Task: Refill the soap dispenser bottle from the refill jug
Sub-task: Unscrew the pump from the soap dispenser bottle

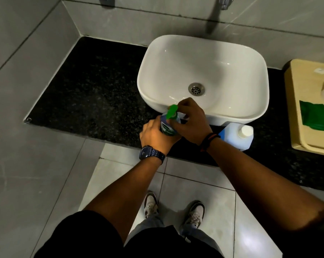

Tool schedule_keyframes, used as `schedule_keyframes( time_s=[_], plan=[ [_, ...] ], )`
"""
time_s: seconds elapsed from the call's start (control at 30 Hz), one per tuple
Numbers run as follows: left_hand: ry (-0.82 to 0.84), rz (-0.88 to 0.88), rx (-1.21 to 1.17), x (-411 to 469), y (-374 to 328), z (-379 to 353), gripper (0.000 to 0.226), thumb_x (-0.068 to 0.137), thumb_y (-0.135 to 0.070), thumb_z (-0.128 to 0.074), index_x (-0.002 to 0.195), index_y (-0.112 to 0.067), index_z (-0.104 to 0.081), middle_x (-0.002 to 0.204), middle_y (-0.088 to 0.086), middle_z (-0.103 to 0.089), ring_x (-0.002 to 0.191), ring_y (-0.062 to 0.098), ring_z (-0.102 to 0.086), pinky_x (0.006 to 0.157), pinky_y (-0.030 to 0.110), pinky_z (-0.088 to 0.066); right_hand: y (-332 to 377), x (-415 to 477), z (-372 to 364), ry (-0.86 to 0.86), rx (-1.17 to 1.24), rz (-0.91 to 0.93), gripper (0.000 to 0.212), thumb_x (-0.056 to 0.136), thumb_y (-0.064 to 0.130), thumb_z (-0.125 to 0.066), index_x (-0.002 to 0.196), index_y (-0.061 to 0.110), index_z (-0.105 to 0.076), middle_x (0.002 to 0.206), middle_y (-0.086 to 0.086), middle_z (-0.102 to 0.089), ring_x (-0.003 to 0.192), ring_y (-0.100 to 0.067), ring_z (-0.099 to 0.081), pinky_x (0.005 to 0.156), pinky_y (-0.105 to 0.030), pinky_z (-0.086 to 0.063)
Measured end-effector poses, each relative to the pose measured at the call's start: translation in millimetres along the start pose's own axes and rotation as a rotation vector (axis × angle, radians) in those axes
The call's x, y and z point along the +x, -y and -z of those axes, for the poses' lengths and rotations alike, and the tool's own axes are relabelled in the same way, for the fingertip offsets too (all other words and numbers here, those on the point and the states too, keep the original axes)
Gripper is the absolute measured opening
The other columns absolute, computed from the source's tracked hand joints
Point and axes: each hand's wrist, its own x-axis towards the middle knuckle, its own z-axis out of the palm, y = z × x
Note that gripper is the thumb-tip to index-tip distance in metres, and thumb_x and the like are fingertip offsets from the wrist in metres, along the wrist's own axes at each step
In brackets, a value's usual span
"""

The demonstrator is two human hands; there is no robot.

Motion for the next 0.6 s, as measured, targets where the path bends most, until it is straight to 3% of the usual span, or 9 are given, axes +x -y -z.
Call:
schedule_keyframes(
  time_s=[0.2,0.33,0.5,0.6],
  plan=[
    [0.032,-0.012,-0.087,-9,-2,1,0.066,0.055,-0.039,-0.081,0.114,-0.018,-0.059,0.1,0.013,-0.06,0.092,0.032,-0.059,0.075,0.045,-0.053,3,-9,-1,-0.088,0.15,-0.112,0.048,0.074,0.018,-0.074,0.12,0.019,-0.06,0.104,0.001,-0.064,0.098,-0.017,-0.059,0.086,-0.043,-0.05],
    [0.025,0.009,-0.088,-13,-3,1,0.065,0.054,-0.04,-0.081,0.111,-0.021,-0.058,0.102,0.008,-0.058,0.084,0.03,-0.063,0.067,0.044,-0.055,3,-16,-6,-0.137,0.229,-0.165,0.051,0.072,0.021,-0.076,0.119,0.021,-0.055,0.103,-0.004,-0.064,0.095,-0.018,-0.06,0.084,-0.043,-0.052],
    [0.006,0.007,-0.081,-12,-2,1,0.067,0.053,-0.041,-0.082,0.112,-0.022,-0.057,0.101,0.008,-0.058,0.082,0.03,-0.063,0.065,0.04,-0.055,4,-19,-6,-0.161,0.293,-0.19,0.059,0.07,0.017,-0.077,0.122,0.025,-0.05,0.097,0.001,-0.065,0.092,-0.006,-0.061,0.082,-0.037,-0.054],
    [-0.019,-0.006,-0.092,-10,-2,2,0.066,0.053,-0.039,-0.083,0.111,-0.02,-0.058,0.099,0.009,-0.058,0.081,0.03,-0.063,0.064,0.037,-0.054,4,-17,-5,-0.159,0.309,-0.2,0.067,0.069,0.023,-0.078,0.126,0.027,-0.044,0.097,-0.003,-0.064,0.092,-0.013,-0.061,0.08,-0.04,-0.054]
  ],
)
